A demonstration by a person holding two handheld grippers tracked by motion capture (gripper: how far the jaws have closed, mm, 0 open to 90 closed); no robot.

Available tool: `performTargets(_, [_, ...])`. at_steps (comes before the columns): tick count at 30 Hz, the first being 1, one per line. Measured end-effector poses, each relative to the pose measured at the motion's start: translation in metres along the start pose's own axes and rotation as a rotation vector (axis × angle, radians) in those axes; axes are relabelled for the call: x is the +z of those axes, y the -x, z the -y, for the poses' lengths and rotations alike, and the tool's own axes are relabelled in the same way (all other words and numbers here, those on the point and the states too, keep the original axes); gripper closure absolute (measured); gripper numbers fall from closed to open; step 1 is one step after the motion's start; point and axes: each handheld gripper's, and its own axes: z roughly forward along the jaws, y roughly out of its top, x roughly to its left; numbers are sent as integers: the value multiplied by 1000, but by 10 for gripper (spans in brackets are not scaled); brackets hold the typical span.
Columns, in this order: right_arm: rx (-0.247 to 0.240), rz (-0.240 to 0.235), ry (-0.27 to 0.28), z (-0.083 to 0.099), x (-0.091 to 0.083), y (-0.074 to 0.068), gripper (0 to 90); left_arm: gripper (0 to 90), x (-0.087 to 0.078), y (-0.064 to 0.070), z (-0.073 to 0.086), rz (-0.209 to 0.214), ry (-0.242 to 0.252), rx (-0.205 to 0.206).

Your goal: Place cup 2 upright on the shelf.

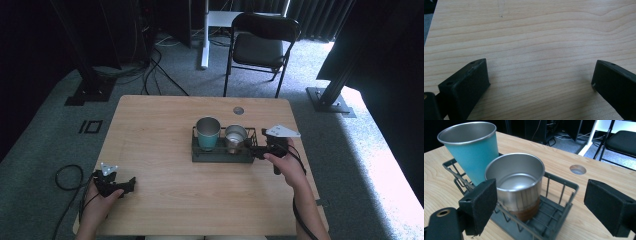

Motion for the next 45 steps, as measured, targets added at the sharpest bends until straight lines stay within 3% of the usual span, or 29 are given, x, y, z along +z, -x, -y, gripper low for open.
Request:
performTargets(16, [1, 29, -34, 31, -23, 15, 113, 16, 0, 0, 0, 0, 0, 0])
performTargets(20, [20, 40, -40, 40, -26, 17, 113, 16, 0, 0, 0, 0, 0, 0])
performTargets(45, [93, 161, -134, 100, -44, 42, 113, 16, 0, 0, 0, 0, -1, 0])
